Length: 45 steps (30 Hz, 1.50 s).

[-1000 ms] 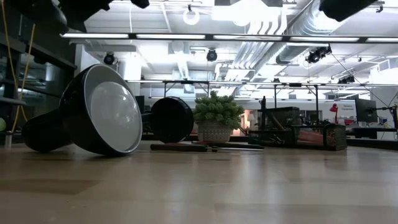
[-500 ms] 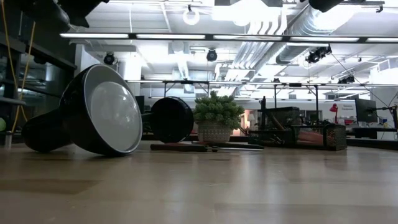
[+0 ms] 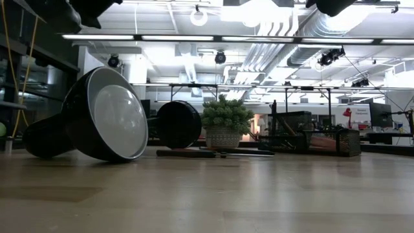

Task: Pick and place office supplies into organizer
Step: Put the bottom pencil into the top left section of the desk organizer

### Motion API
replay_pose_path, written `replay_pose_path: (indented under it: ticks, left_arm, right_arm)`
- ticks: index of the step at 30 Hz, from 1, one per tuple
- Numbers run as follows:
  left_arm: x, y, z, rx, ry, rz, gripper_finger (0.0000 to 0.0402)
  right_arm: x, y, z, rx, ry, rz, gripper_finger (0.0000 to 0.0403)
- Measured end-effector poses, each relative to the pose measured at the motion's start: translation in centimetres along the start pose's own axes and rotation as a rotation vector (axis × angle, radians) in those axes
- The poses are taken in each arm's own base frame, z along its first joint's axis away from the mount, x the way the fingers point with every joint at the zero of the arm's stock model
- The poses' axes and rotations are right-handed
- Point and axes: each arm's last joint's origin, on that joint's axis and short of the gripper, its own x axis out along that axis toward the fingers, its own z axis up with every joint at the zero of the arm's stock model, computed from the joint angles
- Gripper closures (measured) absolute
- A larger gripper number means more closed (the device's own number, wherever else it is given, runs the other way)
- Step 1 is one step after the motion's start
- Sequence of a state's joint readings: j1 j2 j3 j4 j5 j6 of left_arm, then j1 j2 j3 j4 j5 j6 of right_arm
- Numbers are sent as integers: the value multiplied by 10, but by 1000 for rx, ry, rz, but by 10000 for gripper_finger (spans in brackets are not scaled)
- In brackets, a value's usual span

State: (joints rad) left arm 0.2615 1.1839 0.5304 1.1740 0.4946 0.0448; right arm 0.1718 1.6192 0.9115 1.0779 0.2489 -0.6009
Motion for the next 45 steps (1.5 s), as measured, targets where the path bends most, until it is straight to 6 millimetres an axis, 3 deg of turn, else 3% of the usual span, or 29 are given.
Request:
replay_pose_path:
  ticks: [6, 13, 38, 45]
  left_arm:
    - [0, 1, 1, 2, -12, 35, 222]
    - [0, 2, 1, 3, -10, 69, 228]
    - [0, 3, 0, 2, 7, 96, 376]
    - [0, 3, -4, -14, 35, 94, 391]
  right_arm:
    - [2, -5, -6, 4, 39, -14, 393]
    - [5, -8, -19, 14, 71, -27, 393]
    - [5, -7, -17, -35, 57, -54, 393]
    - [3, -2, -12, -68, 62, -82, 397]
